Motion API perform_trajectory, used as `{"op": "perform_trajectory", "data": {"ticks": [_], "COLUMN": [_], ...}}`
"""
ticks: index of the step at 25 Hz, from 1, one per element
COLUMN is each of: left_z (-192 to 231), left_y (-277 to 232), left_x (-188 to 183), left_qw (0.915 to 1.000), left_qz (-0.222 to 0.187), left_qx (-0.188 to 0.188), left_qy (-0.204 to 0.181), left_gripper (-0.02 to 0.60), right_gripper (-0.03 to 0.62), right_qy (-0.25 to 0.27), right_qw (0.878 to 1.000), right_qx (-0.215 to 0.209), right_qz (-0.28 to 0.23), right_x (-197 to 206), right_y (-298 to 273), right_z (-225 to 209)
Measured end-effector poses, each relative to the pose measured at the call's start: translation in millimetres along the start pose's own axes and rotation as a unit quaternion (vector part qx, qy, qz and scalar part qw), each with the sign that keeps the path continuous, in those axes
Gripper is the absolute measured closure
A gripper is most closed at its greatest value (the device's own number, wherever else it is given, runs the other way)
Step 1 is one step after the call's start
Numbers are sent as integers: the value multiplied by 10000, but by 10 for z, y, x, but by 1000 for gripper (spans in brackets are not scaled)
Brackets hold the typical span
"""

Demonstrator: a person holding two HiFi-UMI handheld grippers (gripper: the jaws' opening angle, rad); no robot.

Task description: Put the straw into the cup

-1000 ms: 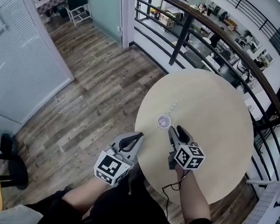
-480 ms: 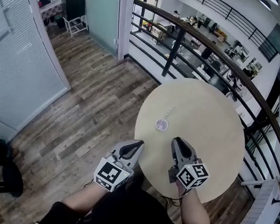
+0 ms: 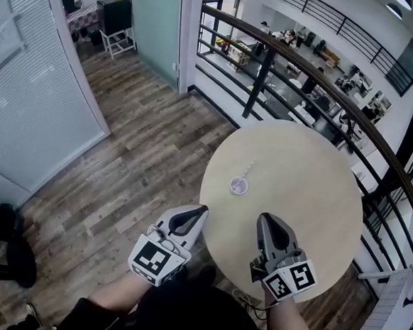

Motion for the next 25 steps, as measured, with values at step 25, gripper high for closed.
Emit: {"op": "perform_trajectory", "data": {"ticks": [25], "left_z": [-260], "left_y": [5], "left_x": [-62], "left_qw": [9997], "left_qz": [13], "left_qx": [-221], "left_qy": [-53], "left_gripper": [575], "right_gripper": [576], "right_qy": [-142], "right_qw": [9998], "right_qx": [15], "right_qz": [-130], "right_x": [-124], "right_y": [376], "right_z": [-89]}}
Point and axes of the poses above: the fingertips, and each gripper's own axes: y backward along the fingers, z to its left, x out of its underside, the point moved 4 cm from there along y, backward along the fingers, and after that the axes turned 8 degrees about -z, right-handed, at the moved point
